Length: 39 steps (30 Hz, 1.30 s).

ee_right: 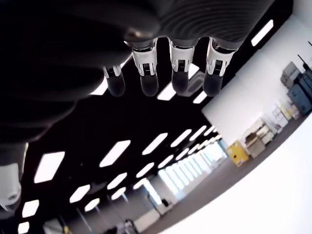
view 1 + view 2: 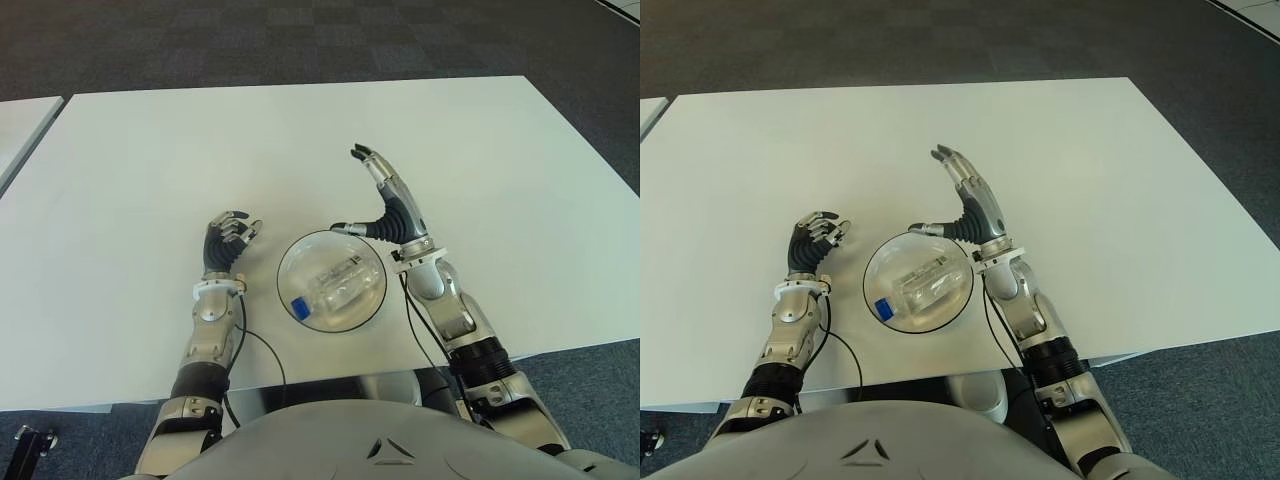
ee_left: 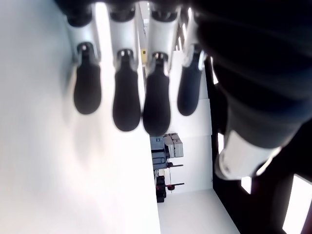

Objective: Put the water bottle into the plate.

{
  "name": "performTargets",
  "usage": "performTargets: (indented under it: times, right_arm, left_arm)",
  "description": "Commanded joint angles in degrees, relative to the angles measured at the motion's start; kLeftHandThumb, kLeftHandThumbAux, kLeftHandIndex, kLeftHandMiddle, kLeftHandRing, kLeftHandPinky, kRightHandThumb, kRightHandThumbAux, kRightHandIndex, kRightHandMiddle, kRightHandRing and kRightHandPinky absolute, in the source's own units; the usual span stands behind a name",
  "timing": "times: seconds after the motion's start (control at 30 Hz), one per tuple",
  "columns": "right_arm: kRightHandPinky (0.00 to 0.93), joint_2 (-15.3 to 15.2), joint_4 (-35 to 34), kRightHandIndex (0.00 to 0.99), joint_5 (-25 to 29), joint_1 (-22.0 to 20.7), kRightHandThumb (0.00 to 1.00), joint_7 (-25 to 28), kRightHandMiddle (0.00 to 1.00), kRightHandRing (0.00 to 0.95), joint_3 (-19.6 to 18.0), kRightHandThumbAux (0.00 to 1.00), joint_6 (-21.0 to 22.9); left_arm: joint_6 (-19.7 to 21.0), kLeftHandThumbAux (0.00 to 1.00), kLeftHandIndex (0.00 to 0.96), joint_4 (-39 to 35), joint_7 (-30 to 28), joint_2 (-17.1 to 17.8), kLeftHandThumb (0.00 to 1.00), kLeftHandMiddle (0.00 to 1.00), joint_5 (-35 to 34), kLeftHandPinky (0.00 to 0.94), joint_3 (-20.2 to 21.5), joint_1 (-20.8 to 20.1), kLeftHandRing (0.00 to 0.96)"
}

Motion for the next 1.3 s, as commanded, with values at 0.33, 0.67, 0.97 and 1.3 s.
performTargets:
  times: [0.33,0.67,0.97,1.3]
  right_arm:
    - [0.098,2.22,13.95,0.000,2.79,-2.30,0.156,-11.54,0.000,0.000,-7.15,0.739,-2.89]
    - [0.335,3.55,14.49,0.061,8.46,-2.15,0.208,-9.48,0.072,0.169,-8.85,0.880,-3.05]
    - [0.455,2.95,19.73,0.260,13.90,-2.06,0.126,-4.52,0.326,0.373,-10.47,0.984,-4.49]
    - [0.549,3.93,25.71,0.424,16.71,-4.48,0.546,-2.17,0.491,0.507,-11.68,0.803,-3.75]
  left_arm:
    - [0.56,0.718,0.434,1.00,0.24,0.65,0.705,0.662,0.69,0.642,-0.06,0.13,0.655]
    - [0.90,0.718,0.434,1.27,-0.63,1.02,0.704,0.669,0.19,0.649,0.15,0.09,0.663]
    - [-0.52,0.718,0.434,2.46,-1.81,1.02,0.705,0.658,-1.62,0.628,0.59,-0.28,0.649]
    - [-1.25,0.717,0.435,2.09,-1.87,1.09,0.705,0.645,-1.76,0.623,0.30,-0.15,0.637]
